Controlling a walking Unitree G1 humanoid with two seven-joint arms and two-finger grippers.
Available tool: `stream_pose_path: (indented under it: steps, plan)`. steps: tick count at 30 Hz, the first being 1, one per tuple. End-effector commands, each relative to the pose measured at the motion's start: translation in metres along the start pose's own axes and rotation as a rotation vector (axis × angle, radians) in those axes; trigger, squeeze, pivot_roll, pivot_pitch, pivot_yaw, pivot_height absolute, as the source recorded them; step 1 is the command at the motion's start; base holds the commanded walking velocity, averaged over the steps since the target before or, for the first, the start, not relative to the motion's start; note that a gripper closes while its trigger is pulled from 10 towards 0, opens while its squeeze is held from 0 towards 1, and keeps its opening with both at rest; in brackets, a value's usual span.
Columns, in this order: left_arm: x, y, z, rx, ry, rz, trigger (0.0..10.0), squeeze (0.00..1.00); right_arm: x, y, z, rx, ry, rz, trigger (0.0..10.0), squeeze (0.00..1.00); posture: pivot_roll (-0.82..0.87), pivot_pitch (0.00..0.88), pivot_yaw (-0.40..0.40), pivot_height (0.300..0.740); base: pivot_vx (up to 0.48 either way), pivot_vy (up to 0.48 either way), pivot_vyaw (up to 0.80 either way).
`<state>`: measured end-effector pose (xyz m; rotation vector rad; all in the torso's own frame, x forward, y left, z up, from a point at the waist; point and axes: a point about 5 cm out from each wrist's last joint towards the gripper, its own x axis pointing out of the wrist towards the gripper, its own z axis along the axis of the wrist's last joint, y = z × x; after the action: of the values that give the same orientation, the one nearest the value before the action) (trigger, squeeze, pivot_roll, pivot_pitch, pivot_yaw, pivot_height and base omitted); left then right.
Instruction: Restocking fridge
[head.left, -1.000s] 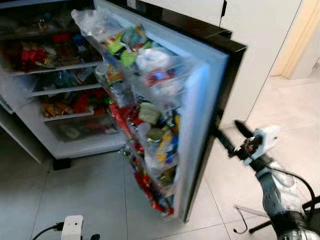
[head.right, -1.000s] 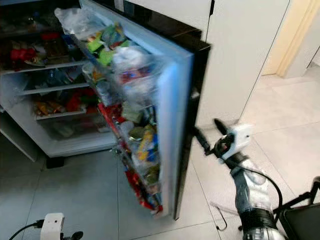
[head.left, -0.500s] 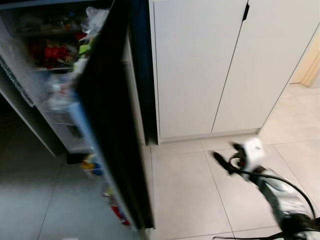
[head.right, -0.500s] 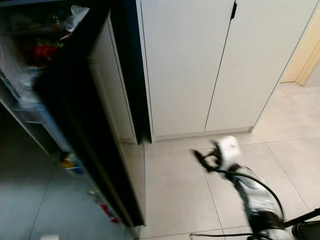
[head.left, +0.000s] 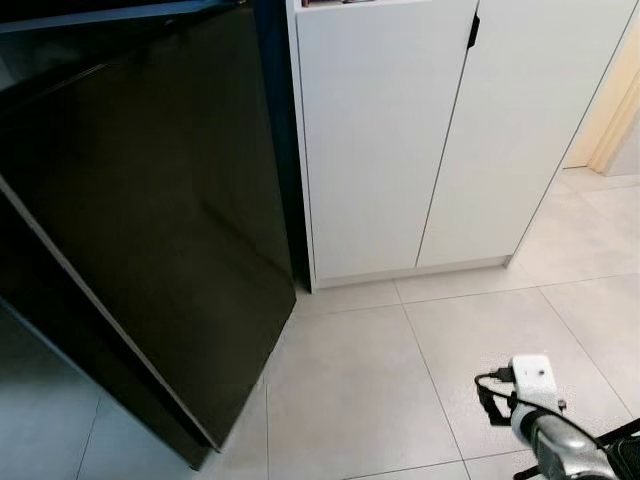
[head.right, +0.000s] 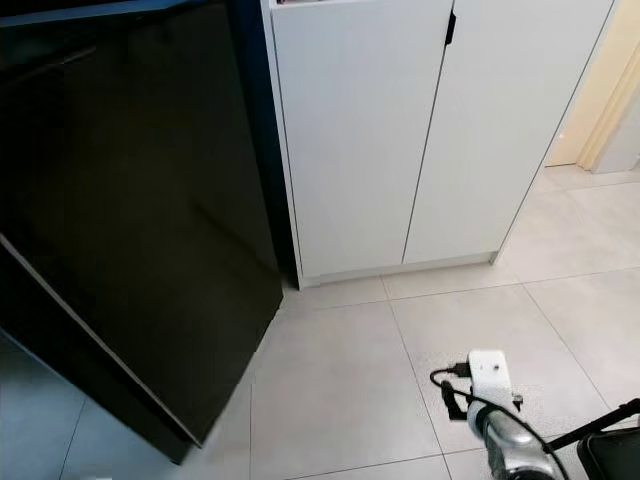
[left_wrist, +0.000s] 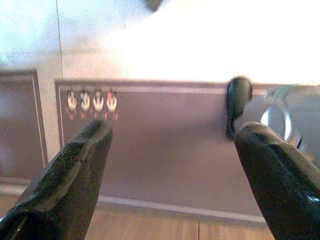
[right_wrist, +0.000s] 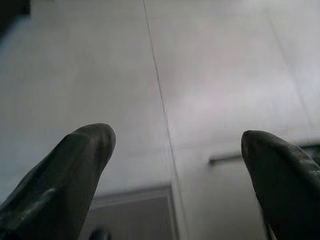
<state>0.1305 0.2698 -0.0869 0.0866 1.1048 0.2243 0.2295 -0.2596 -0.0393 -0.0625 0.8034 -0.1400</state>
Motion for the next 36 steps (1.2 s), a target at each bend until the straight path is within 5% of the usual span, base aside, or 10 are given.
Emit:
stream_pose_path:
  steps: [1, 4, 12, 36]
  plan:
    - [0.000, 0.002, 0.003, 0.002, -0.021, 0.001, 10.0, 0.00, -0.002, 0.010, -0.022, -0.010, 0.081, 0.007, 10.0, 0.00, -0.04, 0.000, 0.036, 0.740, 0.000, 0.000, 0.00]
    - [0.001, -0.002, 0.010, 0.013, -0.045, -0.015, 10.0, 0.00, -0.008, 0.033, -0.057, -0.020, 0.190, 0.052, 10.0, 0.00, -0.03, 0.000, 0.027, 0.740, 0.000, 0.000, 0.00]
    - [0.001, -0.002, 0.011, 0.011, -0.049, -0.013, 10.0, 0.00, -0.017, 0.054, -0.085, 0.050, 0.258, 0.084, 10.0, 0.00, -0.02, 0.000, 0.020, 0.740, 0.000, 0.000, 0.00]
    - [0.000, 0.001, 0.006, 0.009, -0.043, -0.011, 10.0, 0.00, -0.024, 0.056, -0.102, 0.036, 0.294, 0.086, 10.0, 0.00, -0.01, 0.001, 0.004, 0.740, 0.000, 0.000, 0.00]
